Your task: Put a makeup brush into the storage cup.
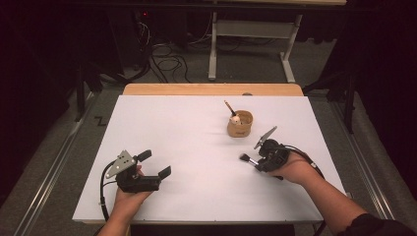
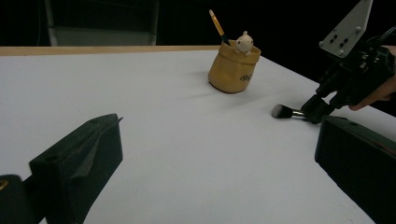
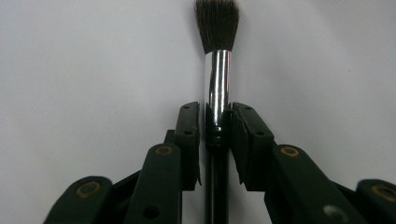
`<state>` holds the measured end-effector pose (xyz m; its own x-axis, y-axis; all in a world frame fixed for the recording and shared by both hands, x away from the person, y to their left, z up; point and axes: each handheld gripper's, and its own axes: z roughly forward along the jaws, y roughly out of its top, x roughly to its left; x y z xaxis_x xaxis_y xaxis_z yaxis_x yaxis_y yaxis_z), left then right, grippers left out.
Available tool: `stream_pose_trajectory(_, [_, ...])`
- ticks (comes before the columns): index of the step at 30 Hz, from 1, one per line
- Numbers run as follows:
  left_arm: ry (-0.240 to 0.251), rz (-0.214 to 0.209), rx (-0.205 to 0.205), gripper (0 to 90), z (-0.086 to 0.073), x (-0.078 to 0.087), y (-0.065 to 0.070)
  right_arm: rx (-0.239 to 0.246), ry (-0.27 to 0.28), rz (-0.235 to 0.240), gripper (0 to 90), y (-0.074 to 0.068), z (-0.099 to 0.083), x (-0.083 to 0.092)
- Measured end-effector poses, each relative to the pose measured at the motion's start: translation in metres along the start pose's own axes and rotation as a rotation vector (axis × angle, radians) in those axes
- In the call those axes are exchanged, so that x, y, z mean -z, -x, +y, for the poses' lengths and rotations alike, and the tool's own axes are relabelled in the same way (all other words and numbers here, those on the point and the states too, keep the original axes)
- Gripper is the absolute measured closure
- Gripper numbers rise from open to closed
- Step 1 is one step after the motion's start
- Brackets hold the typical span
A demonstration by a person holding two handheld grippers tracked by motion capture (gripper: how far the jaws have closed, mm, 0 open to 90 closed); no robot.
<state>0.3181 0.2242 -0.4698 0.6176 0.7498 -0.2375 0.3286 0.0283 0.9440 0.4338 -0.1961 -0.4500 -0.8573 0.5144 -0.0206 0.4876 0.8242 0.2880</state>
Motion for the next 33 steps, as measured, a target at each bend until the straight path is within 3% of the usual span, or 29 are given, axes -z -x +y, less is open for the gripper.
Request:
stream_pose_trajectory(6, [-0.005, -0.002, -0.003, 1.7, 0.0, -0.001, 0.0, 0.014, -0.02, -0.013, 79.2, -0.001, 0.003, -0.001])
stream_pose_trajectory(11, [-0.008, 0.001, -0.003, 1.7, -0.001, -0.001, 0.0, -0.005, -0.022, -0.004, 79.6, -0.001, 0.003, 0.0])
stream_pose_trajectory(19, [-0.01, 0.017, -0.001, 1.5, -0.001, 0.0, -0.001, -0.02, -0.009, -0.028, 79.8, -0.003, 0.002, 0.001])
stream_pose_trajectory(25, [-0.01, 0.012, -0.003, 1.5, -0.001, -0.001, -0.001, -0.05, 0.067, -0.042, 79.8, -0.003, 0.0, 0.013])
stream_pose_trajectory(33, [-0.007, 0.022, -0.009, 1.4, -0.001, -0.002, 0.001, -0.096, 0.235, -0.063, 79.8, -0.004, -0.012, 0.028])
